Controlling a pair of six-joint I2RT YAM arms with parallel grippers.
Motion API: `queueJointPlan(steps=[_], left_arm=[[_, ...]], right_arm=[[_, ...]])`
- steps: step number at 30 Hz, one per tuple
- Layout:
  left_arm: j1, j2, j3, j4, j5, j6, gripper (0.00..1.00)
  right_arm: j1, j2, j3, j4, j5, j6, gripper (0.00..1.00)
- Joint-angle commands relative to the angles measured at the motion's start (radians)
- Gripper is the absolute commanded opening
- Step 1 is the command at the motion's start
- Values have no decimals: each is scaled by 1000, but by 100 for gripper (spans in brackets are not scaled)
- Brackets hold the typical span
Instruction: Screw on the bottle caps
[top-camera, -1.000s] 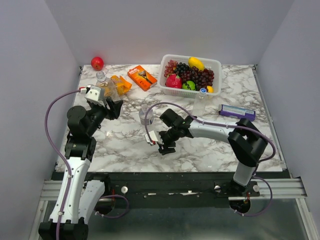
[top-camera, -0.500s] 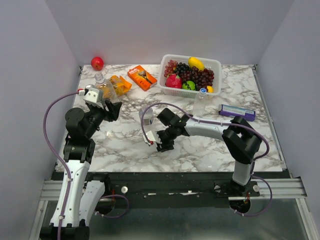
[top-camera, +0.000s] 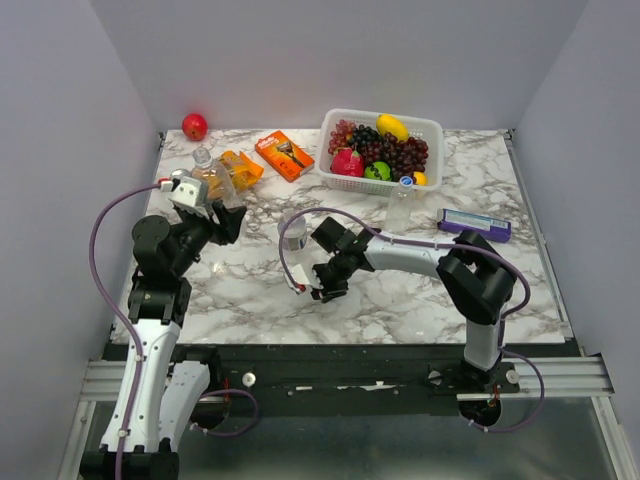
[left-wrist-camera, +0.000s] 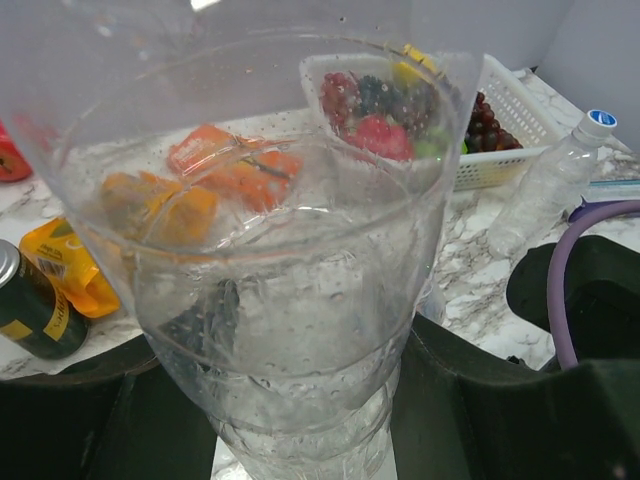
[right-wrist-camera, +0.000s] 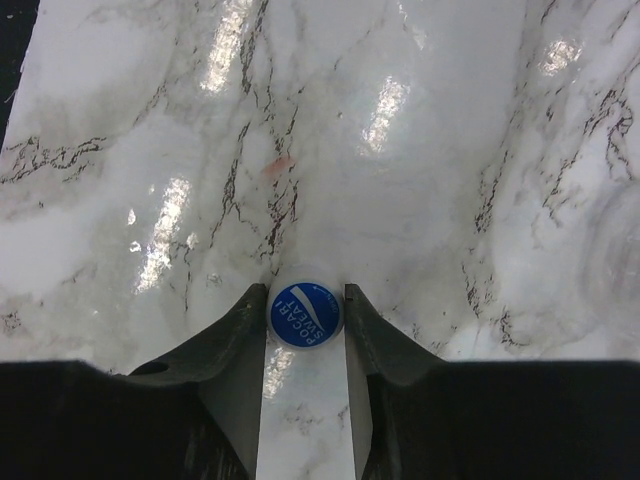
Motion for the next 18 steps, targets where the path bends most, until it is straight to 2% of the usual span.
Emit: queueJointPlan(steps=[1,3,7,8,10,11,14,15,18], left_arm=[[7,6,-19,40,112,20,0],[-8,14,-28,75,163,34,0],[-149,37,-45,112,215,134,0],[-234,43,-54,119,208,172,0],[-310,47,-106,171,203,179,0],[-388,54,-126,197,195,168,0],[-499,78,-220,304,172,156,0],[-567,86,-246,379,146,152,0],[-679,116,-340,540,56,151,0]], right_arm=[[8,-53,0,-43,52,-10,28],[-1,-122,0,-106,34,22,26],[-97,-317,78,-310,-92,192,25],[-122,-384,150,-397,-123,223,25],[-178,-435,224,-468,-173,307,25],[-191,-455,262,-536,-184,318,25],[-208,-513,405,-624,-187,361,27],[-208,-522,475,-638,-192,370,27],[-208,-519,561,-664,-210,430,27]])
